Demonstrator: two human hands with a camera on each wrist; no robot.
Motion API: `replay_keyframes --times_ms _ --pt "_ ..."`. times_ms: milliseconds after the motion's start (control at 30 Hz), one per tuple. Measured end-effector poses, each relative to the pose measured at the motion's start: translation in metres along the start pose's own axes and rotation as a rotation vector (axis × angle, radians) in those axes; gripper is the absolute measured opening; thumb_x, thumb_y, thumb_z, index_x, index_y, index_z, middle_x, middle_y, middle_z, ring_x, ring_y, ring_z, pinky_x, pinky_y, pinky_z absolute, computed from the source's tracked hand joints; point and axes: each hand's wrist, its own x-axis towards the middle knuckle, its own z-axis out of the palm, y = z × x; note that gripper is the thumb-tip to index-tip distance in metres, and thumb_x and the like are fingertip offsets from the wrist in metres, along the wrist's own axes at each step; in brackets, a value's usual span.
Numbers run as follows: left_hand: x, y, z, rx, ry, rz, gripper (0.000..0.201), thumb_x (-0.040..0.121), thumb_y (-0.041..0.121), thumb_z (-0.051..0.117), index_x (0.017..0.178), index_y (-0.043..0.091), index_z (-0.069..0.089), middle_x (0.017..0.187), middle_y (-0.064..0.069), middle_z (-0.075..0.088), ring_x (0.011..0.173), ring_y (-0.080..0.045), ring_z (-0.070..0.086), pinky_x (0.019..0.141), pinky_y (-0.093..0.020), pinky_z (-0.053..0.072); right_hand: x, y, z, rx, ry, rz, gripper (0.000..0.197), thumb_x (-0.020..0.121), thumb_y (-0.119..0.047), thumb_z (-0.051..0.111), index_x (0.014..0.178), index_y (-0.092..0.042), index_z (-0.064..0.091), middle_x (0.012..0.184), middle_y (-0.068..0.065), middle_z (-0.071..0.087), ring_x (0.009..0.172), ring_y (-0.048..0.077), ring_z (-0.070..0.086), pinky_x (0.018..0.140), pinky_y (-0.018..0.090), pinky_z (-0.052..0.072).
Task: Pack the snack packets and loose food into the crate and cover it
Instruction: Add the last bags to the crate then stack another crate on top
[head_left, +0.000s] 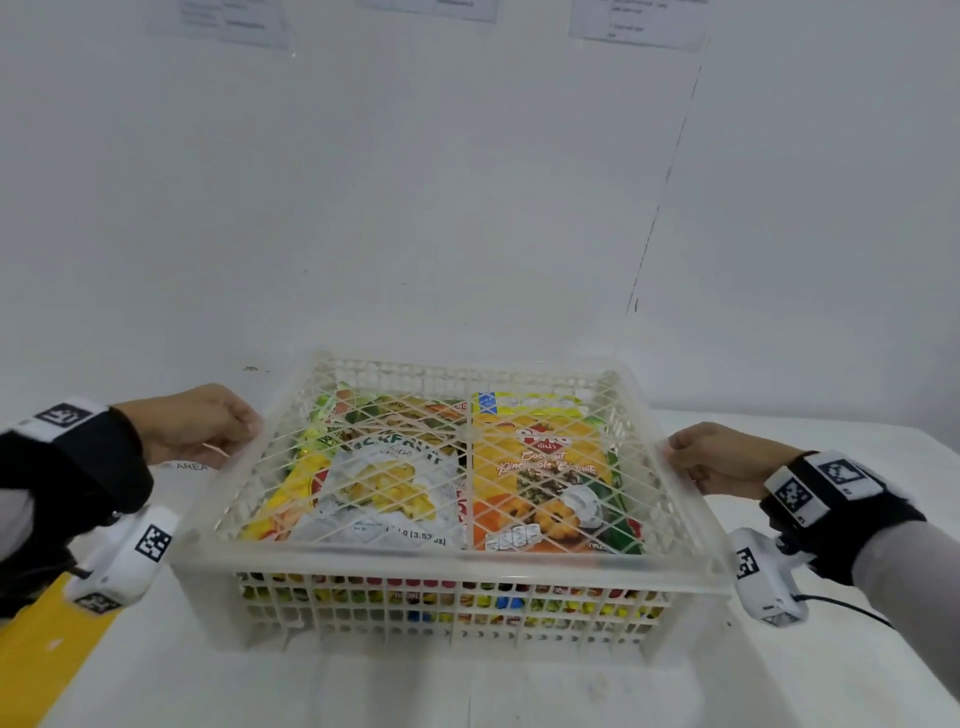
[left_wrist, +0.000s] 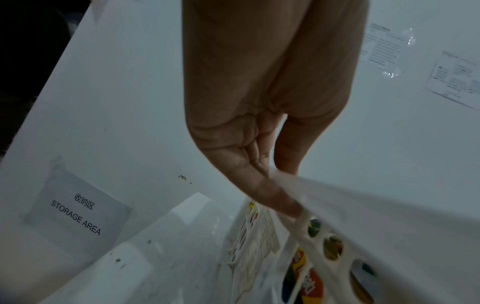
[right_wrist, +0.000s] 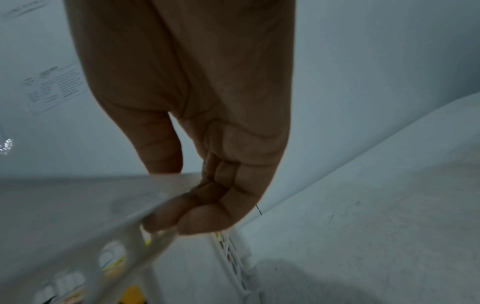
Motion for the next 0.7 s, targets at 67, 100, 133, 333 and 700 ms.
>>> replay_keyframes --times_ms 67,100,133,333,700 --pt "-0.004 -0.004 -0.001 -0.024 0.0 0.001 0.022 0.093 -0.005 0.046 0.106 -0.019 0.057 0.091 -0.019 0.053 0.07 -0.025 0.048 0.049 -0.019 0.052 0.002 0.004 0.001 0.003 -0.008 -0.023 0.024 0.096 0.002 0.043 0.074 0.001 0.053 0.069 0.012 0.048 0.06 0.02 0.047 0.051 0.025 0.047" --pt "-0.006 -0.007 -0.003 -0.036 0.0 0.005 0.022 0.093 -0.004 0.046 0.106 -0.02 0.056 0.09 -0.019 0.053 0.071 -0.024 0.048 0.05 -0.019 0.052 0.004 0.004 0.002 0.002 -0.013 -0.03 0.019 0.096 0.001 0.043 0.081 0.003 0.054 0.075 0.014 0.051 0.065 0.022 0.049 0.056 0.027 0.048" --pt "-0.008 -0.01 -0.005 -0.046 -0.004 0.012 0.023 0.094 -0.003 0.046 0.106 -0.02 0.056 0.091 -0.018 0.053 0.072 -0.024 0.048 0.051 -0.019 0.051 0.003 0.003 0.003 0.007 -0.012 -0.037 0.015 0.096 0.0 0.043 0.087 0.005 0.054 0.079 0.016 0.051 0.068 0.023 0.049 0.059 0.028 0.049" --pt "-0.012 -0.036 -0.035 -0.142 0.05 0.04 0.025 0.094 0.0 0.046 0.109 -0.017 0.057 0.096 -0.018 0.056 0.082 -0.025 0.051 0.056 -0.019 0.051 -0.002 -0.027 0.027 0.096 -0.01 -0.098 0.017 0.096 0.001 0.042 0.093 0.009 0.057 0.082 0.018 0.061 0.069 0.024 0.057 0.055 0.024 0.053" --pt "-0.03 -0.092 -0.174 -0.189 0.142 0.134 0.019 0.094 0.0 0.046 0.105 -0.005 0.061 0.095 -0.014 0.058 0.074 -0.019 0.052 0.053 -0.015 0.051 -0.009 -0.112 0.146 0.202 0.0 -0.23 0.022 0.096 -0.002 0.04 0.101 0.007 0.059 0.084 0.016 0.07 0.069 0.017 0.069 0.06 0.023 0.058"
